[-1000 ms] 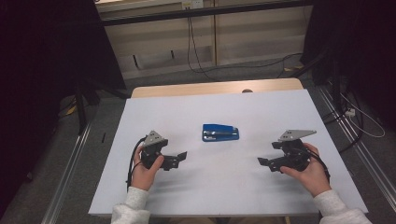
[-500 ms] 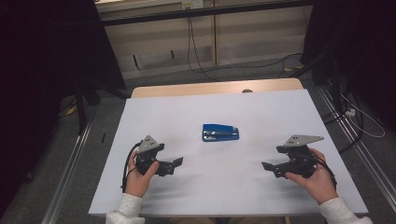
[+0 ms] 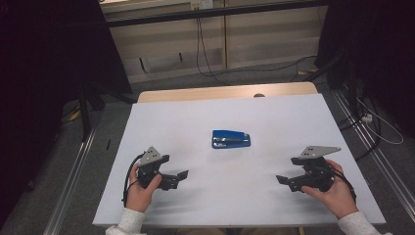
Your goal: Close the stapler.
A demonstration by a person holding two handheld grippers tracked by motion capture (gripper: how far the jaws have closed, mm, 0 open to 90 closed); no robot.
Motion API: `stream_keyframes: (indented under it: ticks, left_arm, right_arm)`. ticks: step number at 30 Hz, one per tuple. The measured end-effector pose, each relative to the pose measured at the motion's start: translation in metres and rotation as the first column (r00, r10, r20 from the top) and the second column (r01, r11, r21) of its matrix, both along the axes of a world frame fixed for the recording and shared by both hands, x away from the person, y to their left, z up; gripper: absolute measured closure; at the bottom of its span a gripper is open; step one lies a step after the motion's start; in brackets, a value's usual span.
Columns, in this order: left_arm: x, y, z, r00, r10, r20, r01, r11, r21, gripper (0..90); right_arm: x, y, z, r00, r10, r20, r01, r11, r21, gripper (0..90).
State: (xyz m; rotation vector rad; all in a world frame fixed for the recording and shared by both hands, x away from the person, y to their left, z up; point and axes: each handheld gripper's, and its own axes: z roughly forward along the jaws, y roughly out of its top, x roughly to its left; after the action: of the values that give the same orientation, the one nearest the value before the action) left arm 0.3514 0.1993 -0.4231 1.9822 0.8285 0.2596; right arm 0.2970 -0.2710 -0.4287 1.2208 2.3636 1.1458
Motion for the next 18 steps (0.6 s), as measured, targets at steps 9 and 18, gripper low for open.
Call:
stream_keyframes:
  ticks: [9,18]
  left_arm:
    - [-0.001,0.024,0.005,0.9986,0.054,0.002,-0.053,0.9977,-0.041,4.4]
    - [-0.003,0.037,0.004,0.9983,0.058,0.002,-0.057,0.9975,-0.042,4.4]
  right_arm:
    - [-0.002,-0.002,0.001,1.0,0.001,0.003,-0.001,1.0,-0.005,11.8]
    - [-0.003,-0.005,0.001,0.9999,-0.004,0.01,0.004,1.0,-0.003,11.8]
